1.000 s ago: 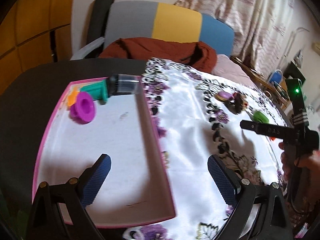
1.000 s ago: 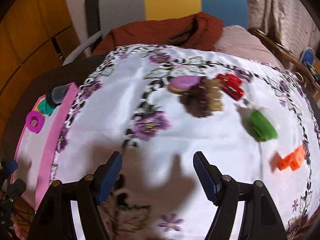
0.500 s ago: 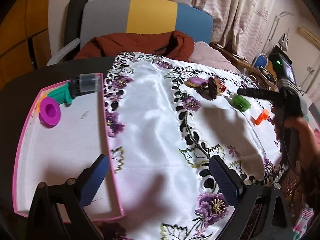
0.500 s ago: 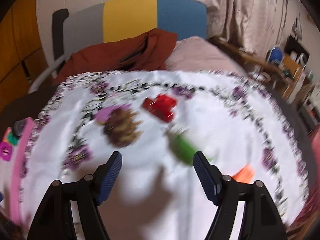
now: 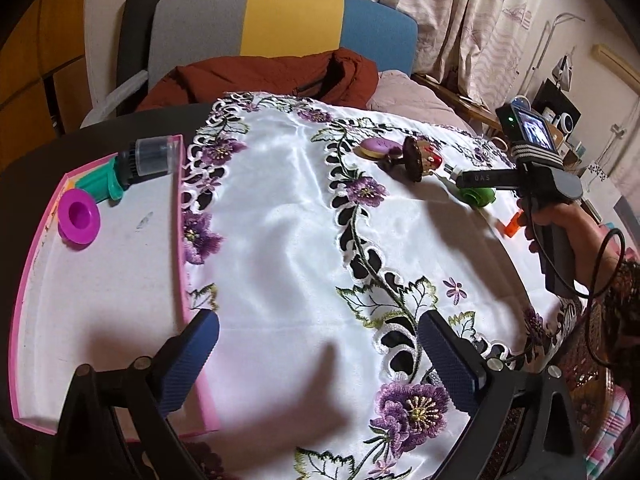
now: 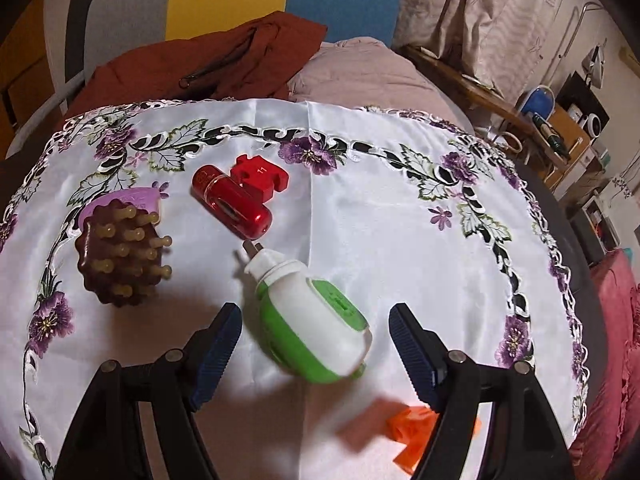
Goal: Organize rigid objects
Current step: 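Move the right gripper to the green-and-white bottle and grasp it, then move the left gripper to the brown peg brush and grasp it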
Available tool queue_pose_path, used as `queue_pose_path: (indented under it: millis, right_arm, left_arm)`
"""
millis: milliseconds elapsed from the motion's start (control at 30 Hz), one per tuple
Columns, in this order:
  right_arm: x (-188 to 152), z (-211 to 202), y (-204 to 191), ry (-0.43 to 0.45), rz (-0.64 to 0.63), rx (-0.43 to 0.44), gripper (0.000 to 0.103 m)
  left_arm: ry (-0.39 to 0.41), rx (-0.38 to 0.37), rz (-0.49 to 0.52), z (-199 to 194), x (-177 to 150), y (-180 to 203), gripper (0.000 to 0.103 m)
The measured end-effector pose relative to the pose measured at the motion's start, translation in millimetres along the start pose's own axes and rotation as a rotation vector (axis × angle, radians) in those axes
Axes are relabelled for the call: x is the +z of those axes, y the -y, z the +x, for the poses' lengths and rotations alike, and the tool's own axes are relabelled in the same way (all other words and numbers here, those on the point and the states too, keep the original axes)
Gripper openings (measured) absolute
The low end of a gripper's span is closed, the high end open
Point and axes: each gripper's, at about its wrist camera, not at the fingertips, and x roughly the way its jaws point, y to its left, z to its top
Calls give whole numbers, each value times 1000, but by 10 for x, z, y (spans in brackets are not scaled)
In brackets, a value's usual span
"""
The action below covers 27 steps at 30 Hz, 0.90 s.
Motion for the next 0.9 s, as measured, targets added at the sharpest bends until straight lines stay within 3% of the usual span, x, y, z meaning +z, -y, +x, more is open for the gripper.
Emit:
queue_pose_path:
  millis: [133, 200, 267, 367, 733, 900]
  right_arm:
    - [9, 68, -31, -19, -5, -32, 74]
    - [7, 81, -36, -26, -2, -21, 60]
    - [-3, 92, -58, -33, -14, -18, 56]
    - [-16, 110, -59, -45, -14, -19, 56]
    - [-62, 50, 34, -81, 73, 111, 55]
    - [-113, 24, 81, -109, 115, 136, 55]
  left_arm:
    - [0, -1, 18, 20, 23, 67, 101]
    - [4, -2, 21, 22, 43, 91, 101]
    - [2, -6, 25, 41, 76, 120, 101]
    - [3, -9, 34, 79, 145, 190, 101]
    - [-17, -23, 55, 350, 420, 452, 101]
    - [-7, -1, 88, 548, 689, 644, 103]
